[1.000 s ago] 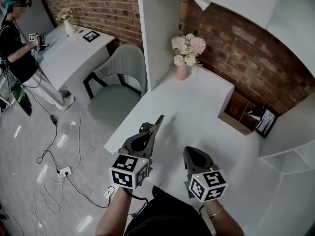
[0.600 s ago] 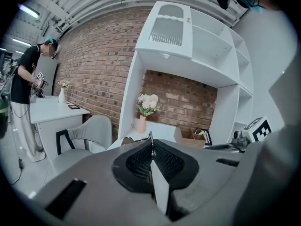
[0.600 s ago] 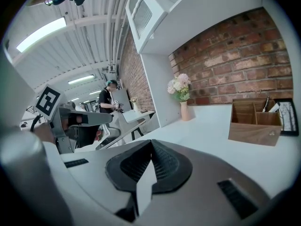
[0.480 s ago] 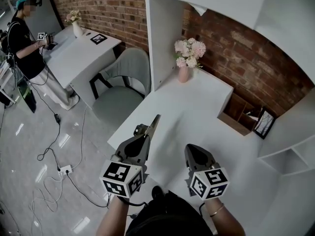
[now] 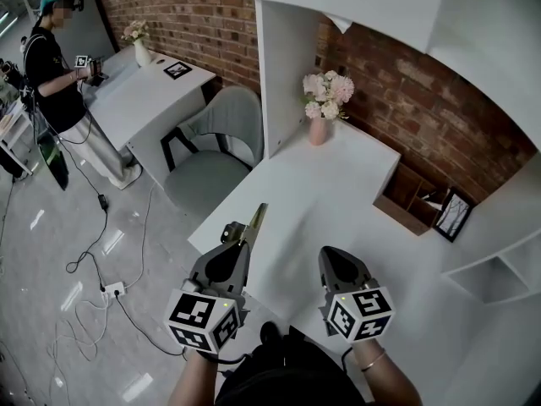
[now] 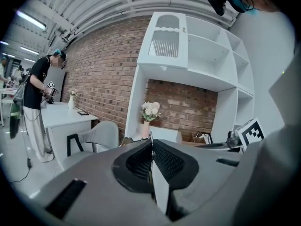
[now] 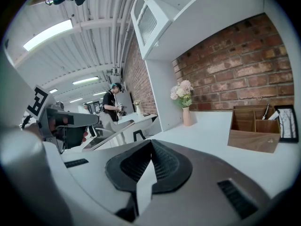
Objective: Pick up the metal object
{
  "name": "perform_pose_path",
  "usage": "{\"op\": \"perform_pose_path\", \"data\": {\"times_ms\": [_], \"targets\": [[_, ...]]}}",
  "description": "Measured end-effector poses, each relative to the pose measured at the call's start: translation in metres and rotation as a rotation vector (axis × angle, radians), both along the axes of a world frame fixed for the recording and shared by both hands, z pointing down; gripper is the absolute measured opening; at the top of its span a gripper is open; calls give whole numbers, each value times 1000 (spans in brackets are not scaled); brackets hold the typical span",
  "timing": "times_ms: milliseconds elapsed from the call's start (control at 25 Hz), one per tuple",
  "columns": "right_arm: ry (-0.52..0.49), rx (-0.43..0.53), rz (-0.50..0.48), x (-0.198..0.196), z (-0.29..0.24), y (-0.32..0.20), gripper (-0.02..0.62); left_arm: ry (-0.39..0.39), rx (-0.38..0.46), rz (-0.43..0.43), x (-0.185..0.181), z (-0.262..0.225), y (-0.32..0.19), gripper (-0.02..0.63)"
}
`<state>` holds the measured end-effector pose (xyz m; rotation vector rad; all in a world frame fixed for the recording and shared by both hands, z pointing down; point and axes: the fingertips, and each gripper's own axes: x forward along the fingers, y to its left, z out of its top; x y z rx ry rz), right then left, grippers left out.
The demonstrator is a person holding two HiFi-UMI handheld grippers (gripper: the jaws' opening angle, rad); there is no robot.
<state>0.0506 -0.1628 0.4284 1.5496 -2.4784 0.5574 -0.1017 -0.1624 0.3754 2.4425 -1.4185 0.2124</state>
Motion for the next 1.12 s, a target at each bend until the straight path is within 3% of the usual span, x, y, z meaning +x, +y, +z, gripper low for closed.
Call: {"op": "perform_pose_path", "data": {"times_ms": [1120], "targets": [[49,36,-12,-9,-8,-1,3,5,-20,-45,-16,9,11,14]]}}
